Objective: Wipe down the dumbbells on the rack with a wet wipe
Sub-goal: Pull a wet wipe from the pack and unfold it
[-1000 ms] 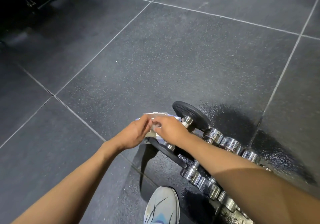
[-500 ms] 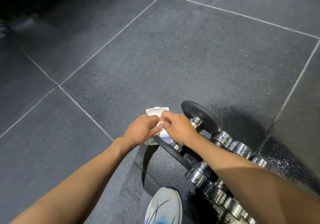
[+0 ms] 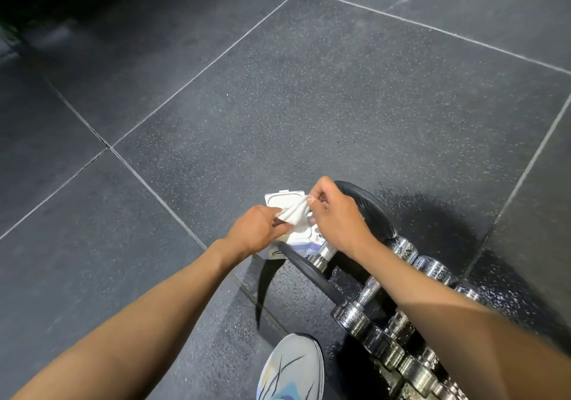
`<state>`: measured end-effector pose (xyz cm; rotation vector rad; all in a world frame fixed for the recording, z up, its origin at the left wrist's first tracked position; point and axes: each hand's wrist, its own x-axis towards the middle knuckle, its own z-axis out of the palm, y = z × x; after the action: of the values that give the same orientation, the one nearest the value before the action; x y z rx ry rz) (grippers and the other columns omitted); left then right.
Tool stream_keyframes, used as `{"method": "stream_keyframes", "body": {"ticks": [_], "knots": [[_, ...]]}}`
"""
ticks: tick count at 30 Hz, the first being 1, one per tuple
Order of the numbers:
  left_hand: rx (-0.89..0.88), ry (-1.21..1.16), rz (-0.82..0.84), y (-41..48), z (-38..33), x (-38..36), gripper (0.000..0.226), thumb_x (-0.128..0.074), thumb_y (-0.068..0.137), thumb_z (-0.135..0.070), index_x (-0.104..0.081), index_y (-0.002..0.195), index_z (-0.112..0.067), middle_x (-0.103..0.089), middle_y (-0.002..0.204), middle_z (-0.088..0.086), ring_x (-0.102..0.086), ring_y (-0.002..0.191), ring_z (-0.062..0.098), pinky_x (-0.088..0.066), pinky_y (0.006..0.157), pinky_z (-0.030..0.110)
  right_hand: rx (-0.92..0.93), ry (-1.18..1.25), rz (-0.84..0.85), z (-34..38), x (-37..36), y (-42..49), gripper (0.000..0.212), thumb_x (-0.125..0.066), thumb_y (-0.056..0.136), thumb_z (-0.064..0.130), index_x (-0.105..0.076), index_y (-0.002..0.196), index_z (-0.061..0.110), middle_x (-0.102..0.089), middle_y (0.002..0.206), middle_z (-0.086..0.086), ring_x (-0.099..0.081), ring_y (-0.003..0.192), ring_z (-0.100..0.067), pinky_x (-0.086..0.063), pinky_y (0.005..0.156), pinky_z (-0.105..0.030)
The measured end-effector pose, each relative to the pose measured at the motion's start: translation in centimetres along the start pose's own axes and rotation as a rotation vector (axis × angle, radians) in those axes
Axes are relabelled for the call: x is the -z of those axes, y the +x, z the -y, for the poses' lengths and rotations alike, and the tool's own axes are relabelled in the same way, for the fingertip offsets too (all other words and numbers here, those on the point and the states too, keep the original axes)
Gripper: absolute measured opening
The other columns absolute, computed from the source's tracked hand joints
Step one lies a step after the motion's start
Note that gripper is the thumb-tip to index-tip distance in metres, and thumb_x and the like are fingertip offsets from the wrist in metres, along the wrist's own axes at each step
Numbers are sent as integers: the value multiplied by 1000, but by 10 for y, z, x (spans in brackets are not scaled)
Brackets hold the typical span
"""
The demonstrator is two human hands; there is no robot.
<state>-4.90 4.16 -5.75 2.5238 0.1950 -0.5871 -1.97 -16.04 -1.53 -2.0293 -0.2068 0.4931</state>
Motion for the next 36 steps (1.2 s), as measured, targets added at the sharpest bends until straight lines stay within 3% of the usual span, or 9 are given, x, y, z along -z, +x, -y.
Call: {"method": "stream_keyframes", "body": {"ticks": [5, 10, 15, 20, 23, 26, 29, 32, 36], "knots": [[41, 22, -11, 3, -5, 0, 33, -75, 89, -39, -61, 62, -25, -62, 59, -12, -56, 59, 10, -48, 64, 32, 35, 28, -74, 4, 4, -6, 15, -51, 106, 26, -45, 92, 24, -63, 86, -7, -69, 87, -29, -51, 75, -47], [3, 77, -7, 4, -6, -1, 29, -70, 90, -36, -64, 75, -13, -69, 75, 6, -60, 68, 25, -54, 67, 42, 33, 104, -138, 4, 8, -10, 14, -51, 104, 24, -46, 91, 29, -69, 83, -2, -67, 78, -26, -55, 70, -52], [0, 130, 19, 4, -3, -1, 17, -67, 92, -35, -74, 83, -23, -75, 80, -7, -69, 78, 19, -60, 75, 40, 72, 170, -216, 7, 16, -12, 14, -49, 107, 26, -46, 94, 27, -67, 85, 0, -73, 78, -15, -57, 74, -49], [50, -141, 2, 2, 1, 7, 6, -81, 86, -31, -78, 91, -31, -78, 89, -8, -73, 84, 16, -59, 76, 32, 127, 82, -129, 7, 22, -13, 12, -49, 106, 29, -46, 95, 29, -58, 70, 0, -59, 69, -24, -51, 70, -50], [-58, -424, 23, -3, -6, 18, 23, -76, 90, -16, -76, 109, -28, -78, 103, -4, -70, 91, 11, -55, 83, 26, 143, 122, -108, 6, 24, -17, 11, -50, 106, 31, -47, 96, 29, -60, 70, -4, -54, 62, -23, -47, 64, -45], [-125, -783, 100, -13, -23, 40, 32, -72, 92, -25, -72, 123, -16, -75, 112, -3, -66, 98, 10, -51, 82, 27, 121, 175, -117, 8, 29, -19, 11, -51, 107, 30, -48, 97, 29, -67, 74, -3, -61, 63, -14, -47, 67, -38], [-176, -825, 108, -18, -45, 52, 25, -80, 90, -29, -75, 105, -10, -74, 96, -4, -65, 85, 8, -50, 78, 23, 90, 270, -122, 10, 39, -20, 10, -52, 107, 32, -48, 98, 31, -72, 77, 2, -71, 75, -19, -53, 80, -45], [-214, -885, 18, -20, -66, 51, 13, -79, 90, -17, -71, 95, -7, -73, 88, 2, -66, 78, 11, -53, 72, 24, 107, 321, -136, 13, 50, -25, 11, -56, 106, 32, -49, 98, 28, -71, 83, -14, -66, 76, -37, -55, 76, -55], [-203, -1106, 63, -21, -81, 48, 14, -76, 93, -19, -65, 85, -14, -64, 84, 6, -56, 74, 16, -47, 71, 28, 124, 403, -183, 13, 62, -32, 19, -64, 103, 31, -51, 94, 19, -60, 80, -10, -54, 70, -21, -47, 67, -41]]}}
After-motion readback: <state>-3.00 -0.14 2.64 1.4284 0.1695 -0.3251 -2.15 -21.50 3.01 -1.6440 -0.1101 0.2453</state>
